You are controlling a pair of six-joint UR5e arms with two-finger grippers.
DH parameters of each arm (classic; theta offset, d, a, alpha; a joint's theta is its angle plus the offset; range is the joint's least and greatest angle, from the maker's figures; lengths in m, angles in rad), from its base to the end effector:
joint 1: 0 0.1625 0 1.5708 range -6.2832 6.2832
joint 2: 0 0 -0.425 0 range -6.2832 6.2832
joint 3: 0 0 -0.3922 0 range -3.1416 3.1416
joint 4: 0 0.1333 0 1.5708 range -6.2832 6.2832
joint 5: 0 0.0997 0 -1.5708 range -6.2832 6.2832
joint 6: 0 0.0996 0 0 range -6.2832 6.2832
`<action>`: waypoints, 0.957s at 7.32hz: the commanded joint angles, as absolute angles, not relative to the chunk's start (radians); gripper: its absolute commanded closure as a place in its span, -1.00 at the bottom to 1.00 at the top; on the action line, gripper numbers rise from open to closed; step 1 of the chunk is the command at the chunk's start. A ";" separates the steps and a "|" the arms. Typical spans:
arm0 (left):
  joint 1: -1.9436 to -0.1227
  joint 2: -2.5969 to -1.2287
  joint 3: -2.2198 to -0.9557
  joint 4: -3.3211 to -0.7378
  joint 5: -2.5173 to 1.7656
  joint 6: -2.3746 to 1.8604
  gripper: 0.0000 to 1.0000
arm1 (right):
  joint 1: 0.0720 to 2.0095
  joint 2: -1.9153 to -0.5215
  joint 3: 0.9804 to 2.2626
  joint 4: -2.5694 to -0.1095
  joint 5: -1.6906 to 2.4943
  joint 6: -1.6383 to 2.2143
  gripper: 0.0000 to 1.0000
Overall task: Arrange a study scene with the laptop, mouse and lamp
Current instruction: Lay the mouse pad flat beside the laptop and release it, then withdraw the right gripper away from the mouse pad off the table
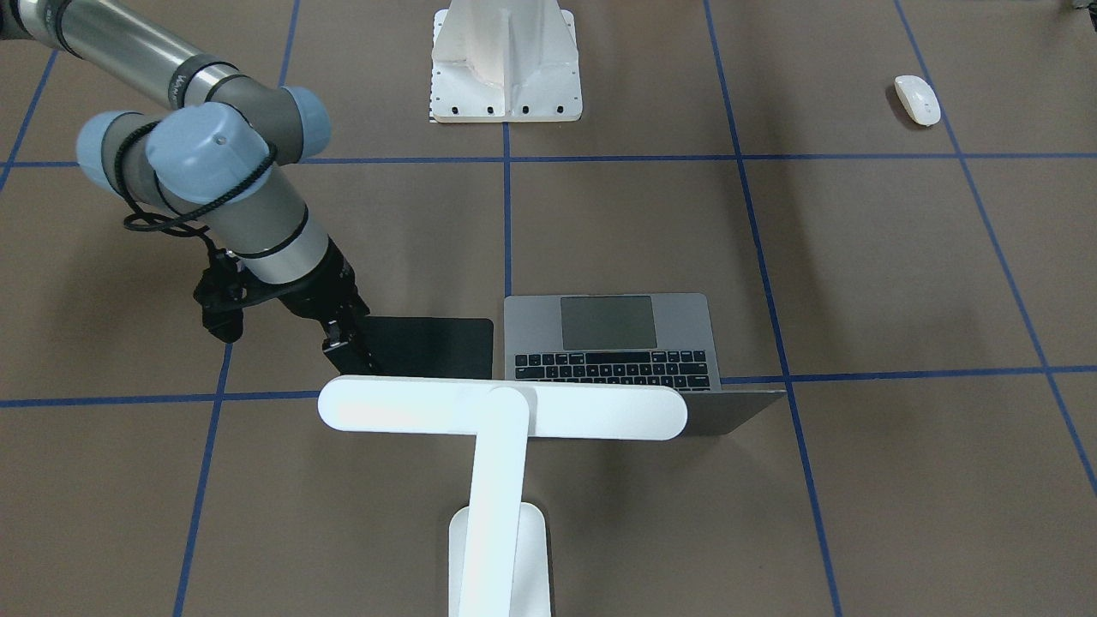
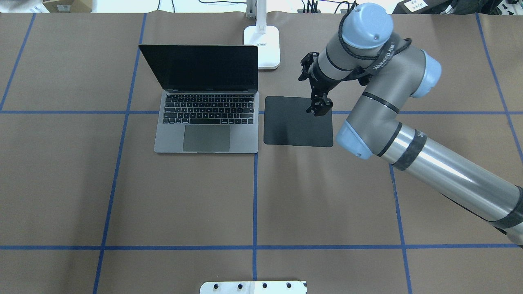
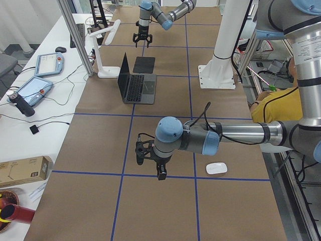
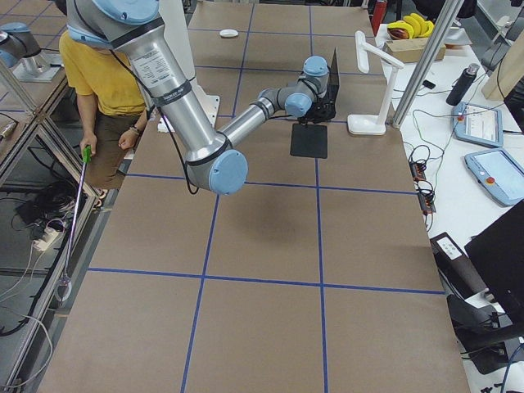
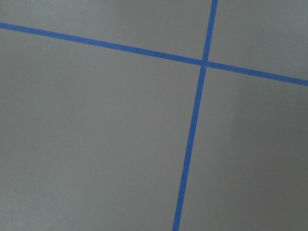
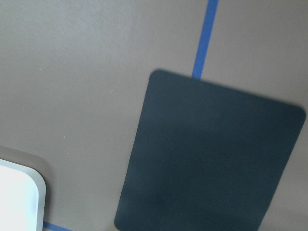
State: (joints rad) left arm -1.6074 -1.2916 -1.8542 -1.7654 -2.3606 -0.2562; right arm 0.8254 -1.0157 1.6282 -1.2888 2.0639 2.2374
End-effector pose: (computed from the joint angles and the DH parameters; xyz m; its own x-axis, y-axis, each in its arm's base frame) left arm -0.0767 -0.3841 0.6184 0.6764 -0.1376 -0.7235 0.2143 0.9767 0.0146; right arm -0.3950 -0.5550 0.2754 0.0883 0.8986 0.4297 -0.5744 0.3984 -0.7151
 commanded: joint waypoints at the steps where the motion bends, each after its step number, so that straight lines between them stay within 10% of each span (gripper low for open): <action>1: -1.605 -1.290 -1.879 -1.799 -2.371 -0.253 -1.00 | 0.880 -1.168 1.780 -1.374 2.068 1.794 -1.00; 7: -1.554 -1.105 -1.888 -2.150 -2.507 -0.264 -1.00 | 1.250 -1.635 1.937 -1.514 2.198 0.546 -1.00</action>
